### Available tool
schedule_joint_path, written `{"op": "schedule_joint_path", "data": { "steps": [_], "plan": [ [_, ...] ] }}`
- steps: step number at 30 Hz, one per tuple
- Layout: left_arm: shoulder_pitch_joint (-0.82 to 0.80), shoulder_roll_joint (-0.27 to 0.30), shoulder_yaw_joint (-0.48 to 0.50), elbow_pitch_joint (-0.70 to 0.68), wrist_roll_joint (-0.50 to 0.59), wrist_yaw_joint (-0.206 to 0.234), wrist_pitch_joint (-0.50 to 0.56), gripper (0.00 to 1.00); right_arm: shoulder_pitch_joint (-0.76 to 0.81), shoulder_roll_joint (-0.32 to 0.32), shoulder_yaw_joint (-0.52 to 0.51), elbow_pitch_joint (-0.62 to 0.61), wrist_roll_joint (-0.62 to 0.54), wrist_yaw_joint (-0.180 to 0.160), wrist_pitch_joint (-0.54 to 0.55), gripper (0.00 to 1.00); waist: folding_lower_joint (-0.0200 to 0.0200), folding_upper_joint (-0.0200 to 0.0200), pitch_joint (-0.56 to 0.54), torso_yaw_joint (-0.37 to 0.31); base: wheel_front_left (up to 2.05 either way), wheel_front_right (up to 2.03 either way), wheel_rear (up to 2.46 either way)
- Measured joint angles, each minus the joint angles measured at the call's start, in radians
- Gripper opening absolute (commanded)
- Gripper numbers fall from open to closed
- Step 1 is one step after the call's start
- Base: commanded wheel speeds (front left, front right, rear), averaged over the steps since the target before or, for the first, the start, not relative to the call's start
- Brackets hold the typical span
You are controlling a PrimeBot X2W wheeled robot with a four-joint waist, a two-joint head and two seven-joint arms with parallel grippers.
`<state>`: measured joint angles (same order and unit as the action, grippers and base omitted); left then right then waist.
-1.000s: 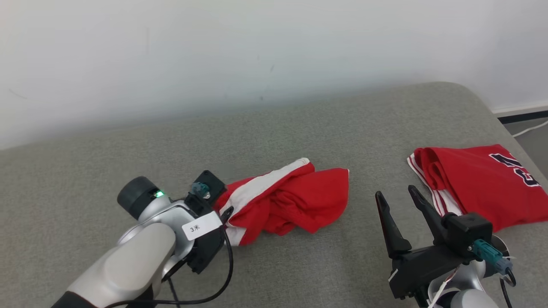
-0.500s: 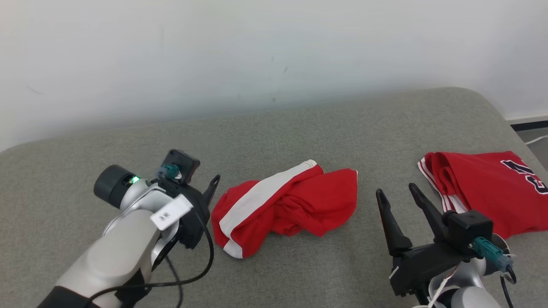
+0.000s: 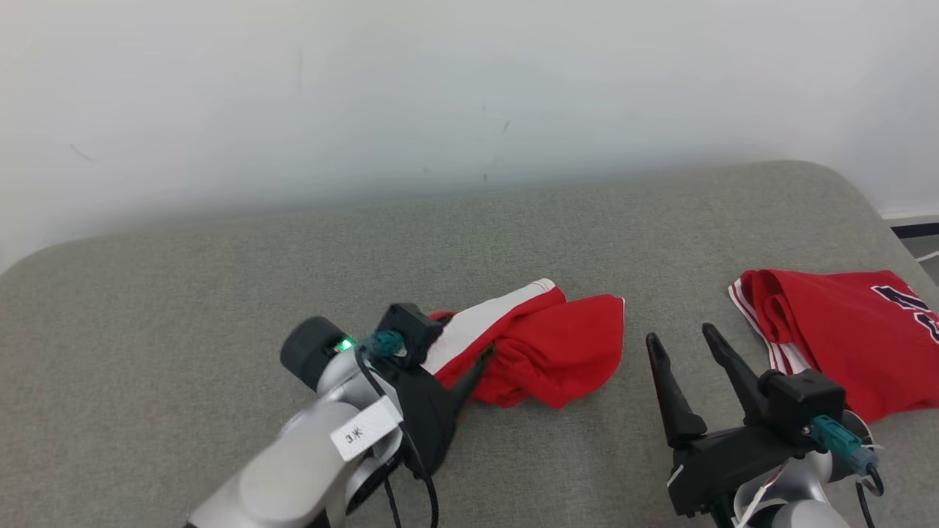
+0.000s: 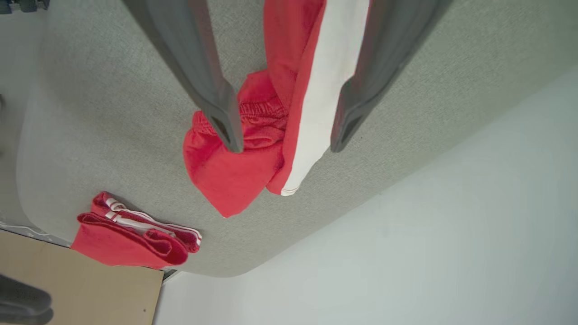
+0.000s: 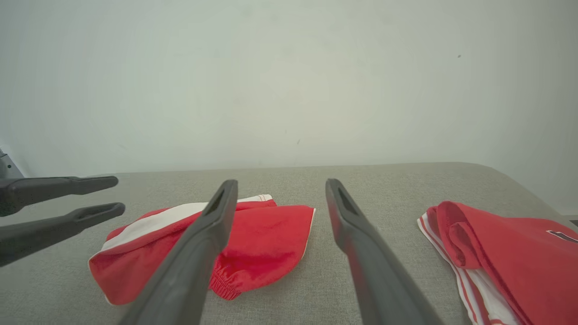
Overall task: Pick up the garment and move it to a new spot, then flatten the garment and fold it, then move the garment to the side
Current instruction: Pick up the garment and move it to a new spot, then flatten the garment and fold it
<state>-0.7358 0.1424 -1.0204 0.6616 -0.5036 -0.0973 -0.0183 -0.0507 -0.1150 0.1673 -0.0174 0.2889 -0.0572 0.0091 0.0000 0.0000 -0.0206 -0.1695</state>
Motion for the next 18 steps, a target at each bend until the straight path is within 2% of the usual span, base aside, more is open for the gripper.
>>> {"op": "schedule_joint_path", "data": {
  "steps": [7, 18],
  "plan": [
    [0.014, -0.017, -0.034, 0.01, 0.0, -0.009, 0.019, 1.0, 0.0, 0.004, 0.013, 0.0, 0.0, 0.0, 0.001, 1.0, 0.0, 0.0, 0.009, -0.033, 0.0, 0.0, 0.0],
    [0.019, -0.034, -0.067, 0.03, 0.0, -0.017, 0.036, 1.0, 0.0, -0.001, 0.001, -0.018, 0.0, -0.001, 0.009, 1.0, 0.0, 0.0, 0.048, -0.12, 0.0, 0.0, 0.0]
  ]
}}
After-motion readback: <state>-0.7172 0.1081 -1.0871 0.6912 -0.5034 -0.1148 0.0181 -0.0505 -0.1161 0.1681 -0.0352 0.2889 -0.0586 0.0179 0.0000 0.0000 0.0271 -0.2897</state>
